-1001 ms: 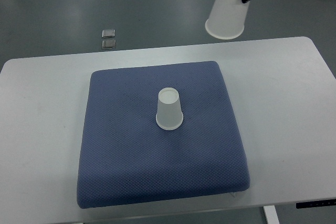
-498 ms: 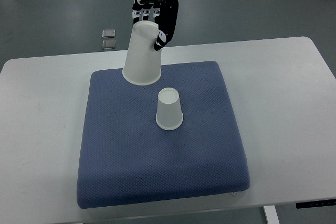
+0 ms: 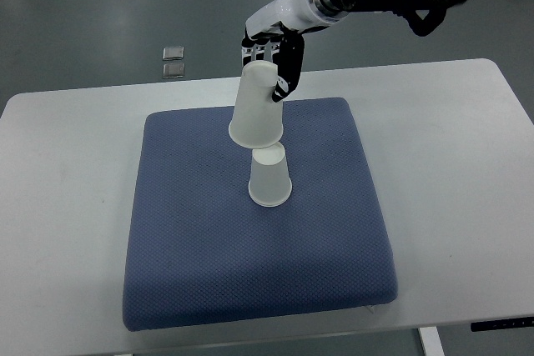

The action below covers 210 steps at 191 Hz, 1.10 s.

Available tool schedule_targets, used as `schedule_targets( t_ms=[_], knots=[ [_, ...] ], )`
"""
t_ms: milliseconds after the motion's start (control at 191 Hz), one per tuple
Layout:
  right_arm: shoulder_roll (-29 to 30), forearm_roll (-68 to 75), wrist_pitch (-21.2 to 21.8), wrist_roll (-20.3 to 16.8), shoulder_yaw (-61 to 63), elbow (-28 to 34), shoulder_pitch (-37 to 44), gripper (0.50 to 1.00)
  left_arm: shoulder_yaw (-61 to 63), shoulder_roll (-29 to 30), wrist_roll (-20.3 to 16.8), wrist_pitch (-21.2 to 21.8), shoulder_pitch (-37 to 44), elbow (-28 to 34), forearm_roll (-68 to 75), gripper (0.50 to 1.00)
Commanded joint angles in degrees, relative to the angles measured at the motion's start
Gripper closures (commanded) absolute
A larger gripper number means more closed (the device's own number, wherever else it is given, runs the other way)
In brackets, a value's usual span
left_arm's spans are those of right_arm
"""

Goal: Stack paper cups
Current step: 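Lower the held cup onto the upside-down cup on the pad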

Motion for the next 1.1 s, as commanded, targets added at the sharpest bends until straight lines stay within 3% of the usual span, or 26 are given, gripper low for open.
schedule_targets(
  t_ms=[0,1096],
  knots=[
    [0.00,0.15,-0.18,-0.27,-0.27,-0.04,-1.21,0.865,0.00,0.00,0.00,-0.01,0.00,0.03,0.01,0.500],
    [0.00,0.32,-5.10,-0.36,-0.44,-0.04,-8.24,0.834,0.00,0.00,0.00,0.08,0.00,-0.15,0.01,0.500]
  ],
)
